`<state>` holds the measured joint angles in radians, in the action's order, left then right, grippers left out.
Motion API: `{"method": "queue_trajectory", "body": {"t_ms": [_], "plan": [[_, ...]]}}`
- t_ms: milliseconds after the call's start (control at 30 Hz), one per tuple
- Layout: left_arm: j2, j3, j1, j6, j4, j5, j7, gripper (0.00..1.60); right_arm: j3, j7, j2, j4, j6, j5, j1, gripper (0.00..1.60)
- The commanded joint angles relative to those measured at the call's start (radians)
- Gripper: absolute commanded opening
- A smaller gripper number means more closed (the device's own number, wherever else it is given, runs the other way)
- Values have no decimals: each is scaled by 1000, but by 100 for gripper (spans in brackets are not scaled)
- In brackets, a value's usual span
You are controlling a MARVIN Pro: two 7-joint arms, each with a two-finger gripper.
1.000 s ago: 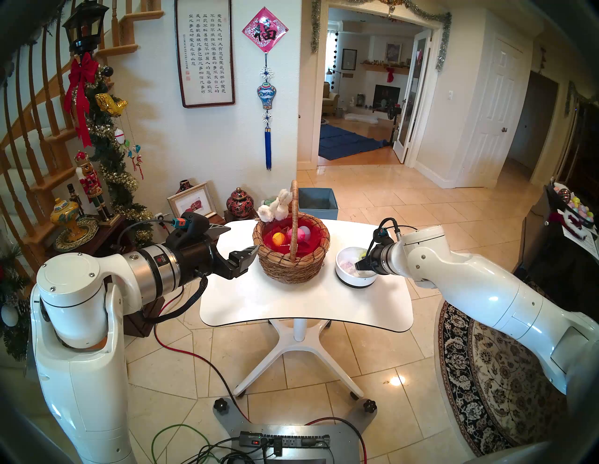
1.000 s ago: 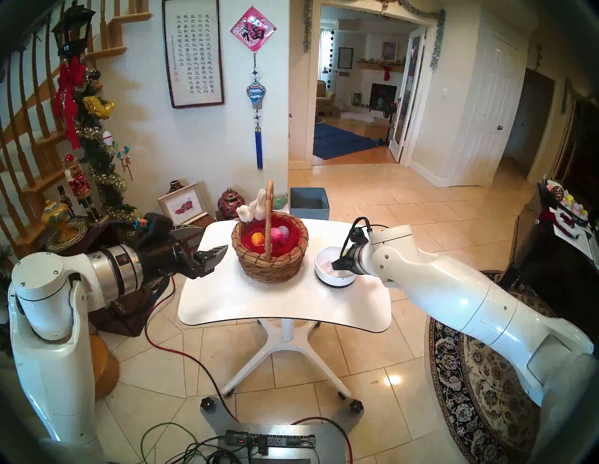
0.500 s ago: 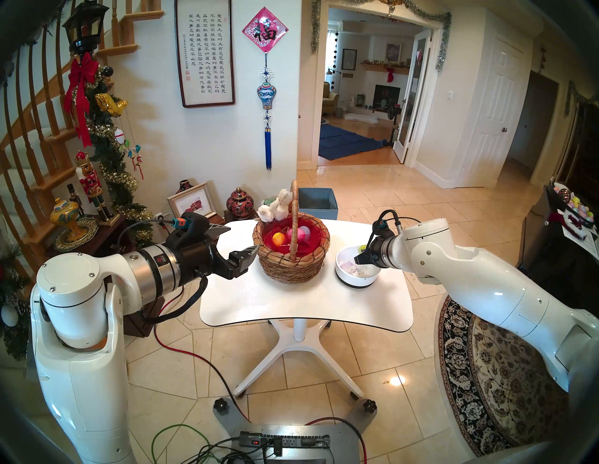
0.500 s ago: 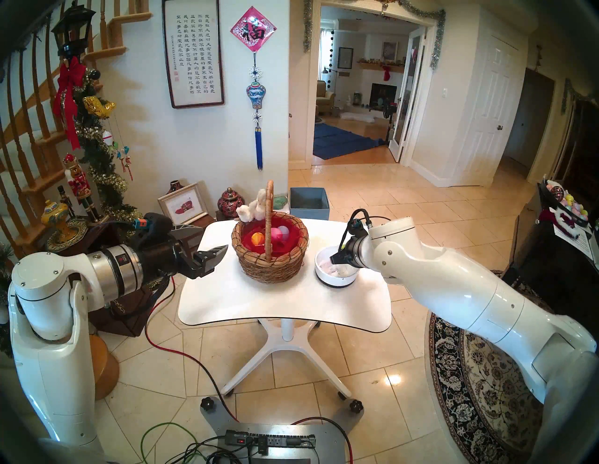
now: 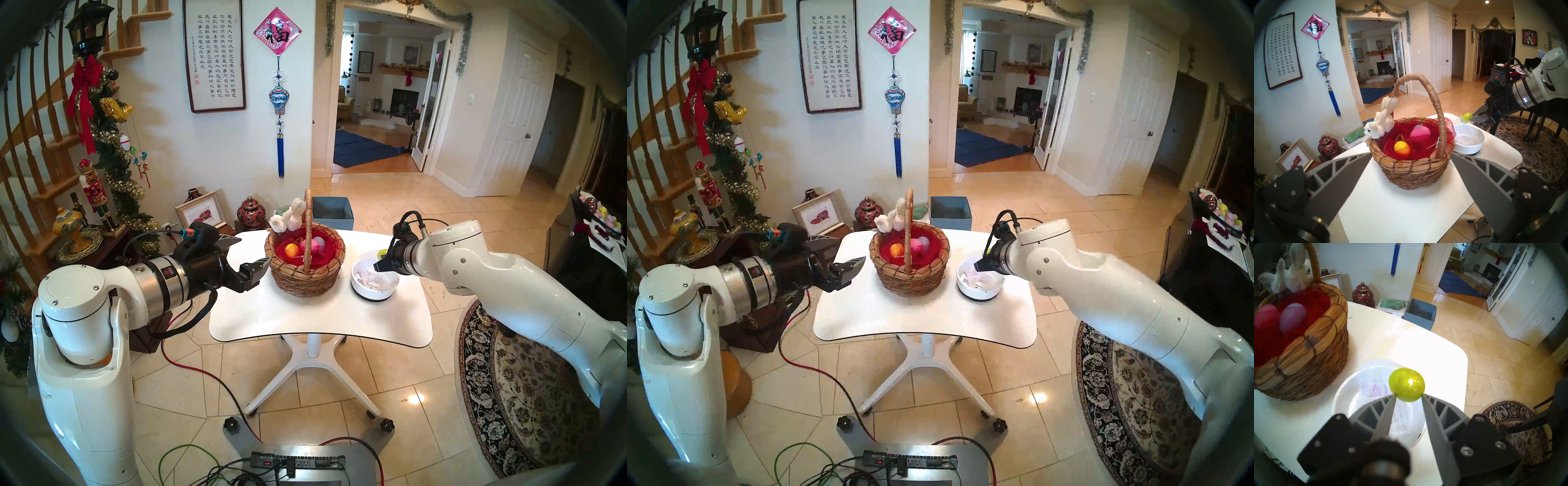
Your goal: Put easter egg into basket
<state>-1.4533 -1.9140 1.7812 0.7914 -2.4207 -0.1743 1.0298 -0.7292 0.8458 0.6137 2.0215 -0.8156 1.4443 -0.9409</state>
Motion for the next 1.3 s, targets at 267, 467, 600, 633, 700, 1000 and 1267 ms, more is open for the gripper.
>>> {"method": "queue_trajectory", "body": {"t_ms": [267,467,600,633,700,1000,1267], "plan": [[1,2,-4,-1,-5,-1,-1,160,-52,100,-99,140,-15,75,-20,73],[1,2,-4,-1,-5,0,-1,160,-47,75,-57,131,-43,62,23,74],[0,2,-4,-1,-5,0,-1,160,-45,50,-28,107,-68,47,60,75],[0,2,-4,-1,-5,0,-1,160,-45,44,-22,101,-73,43,68,75],[0,2,-4,-1,-5,0,-1,160,-47,20,-4,86,-87,29,94,75],[0,2,-4,-1,-5,0,0,160,-48,-73,110,-2,-144,-35,188,75],[0,2,-4,-1,-5,0,0,160,-28,-191,199,-75,-144,-88,255,74]]}}
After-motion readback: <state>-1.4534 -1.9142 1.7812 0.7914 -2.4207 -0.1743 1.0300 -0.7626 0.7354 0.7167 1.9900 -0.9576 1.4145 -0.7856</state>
